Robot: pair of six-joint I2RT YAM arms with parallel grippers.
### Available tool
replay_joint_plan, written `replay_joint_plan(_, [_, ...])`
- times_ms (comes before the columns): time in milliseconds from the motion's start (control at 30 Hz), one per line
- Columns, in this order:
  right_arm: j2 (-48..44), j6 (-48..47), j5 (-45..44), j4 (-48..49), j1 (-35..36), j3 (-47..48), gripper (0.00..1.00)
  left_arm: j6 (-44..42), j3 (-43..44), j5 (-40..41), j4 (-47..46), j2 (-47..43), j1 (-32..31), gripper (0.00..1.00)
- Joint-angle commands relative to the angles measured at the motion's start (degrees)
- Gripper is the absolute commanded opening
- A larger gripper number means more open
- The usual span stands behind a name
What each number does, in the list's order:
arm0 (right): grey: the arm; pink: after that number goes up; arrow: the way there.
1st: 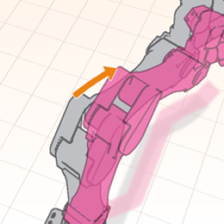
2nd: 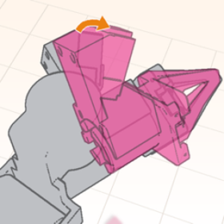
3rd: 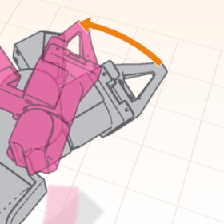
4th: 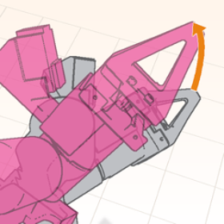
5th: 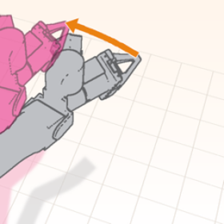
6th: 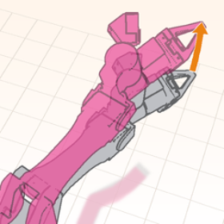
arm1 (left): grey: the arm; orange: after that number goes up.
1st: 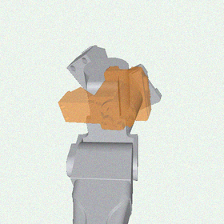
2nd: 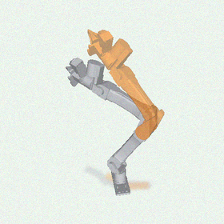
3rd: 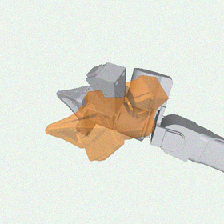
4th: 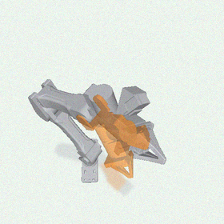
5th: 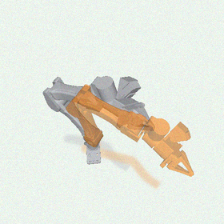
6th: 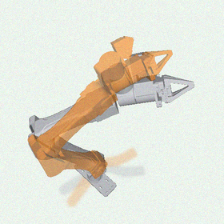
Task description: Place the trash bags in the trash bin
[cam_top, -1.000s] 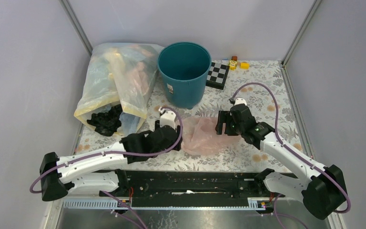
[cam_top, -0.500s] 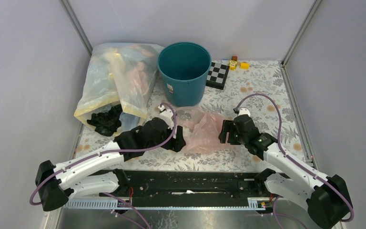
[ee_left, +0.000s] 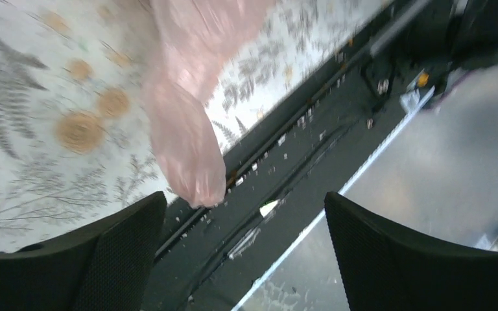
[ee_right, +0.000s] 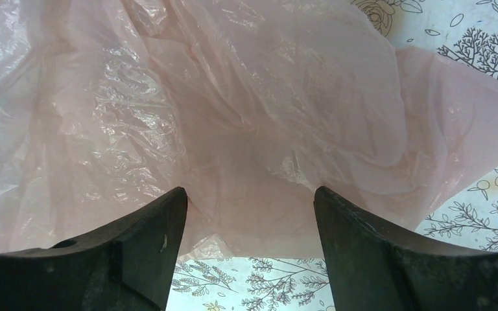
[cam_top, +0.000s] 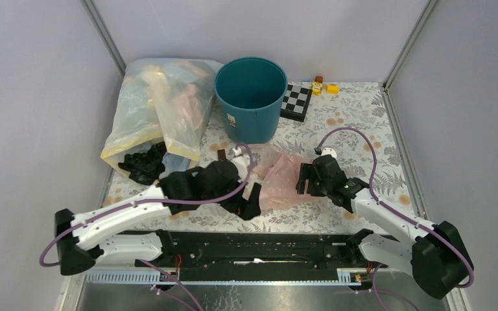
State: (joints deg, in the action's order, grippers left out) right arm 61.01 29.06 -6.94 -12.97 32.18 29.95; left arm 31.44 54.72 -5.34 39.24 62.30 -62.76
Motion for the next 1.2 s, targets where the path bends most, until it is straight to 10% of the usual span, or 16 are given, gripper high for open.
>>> replay_joint_plan(0, [-0.8,0.9,-1.2,1.5,-0.2,0.8,0.78,-0.9,7.1,12.9,3.1,-4.6,2.8,0.87])
replay_joint_plan(167, [-6.5,2.0,-2.5,1.1,-0.2,-1.4,0.76,-0.3,8.6,25.8,4.3,-3.0,9.9,0.69])
replay_joint_plan(367, [-6.6,2.2,-1.7,0.9,-0.2,-2.1,0.74,-1.3,4.3,20.3,-7.9,0.9,19.8,0.62])
replay_joint_plan(1167, [-8.7,3.4,1.2,1.7,-0.3,-3.3,0.73,-0.4,0.9,15.4,-36.6,30.5,28.0,0.61])
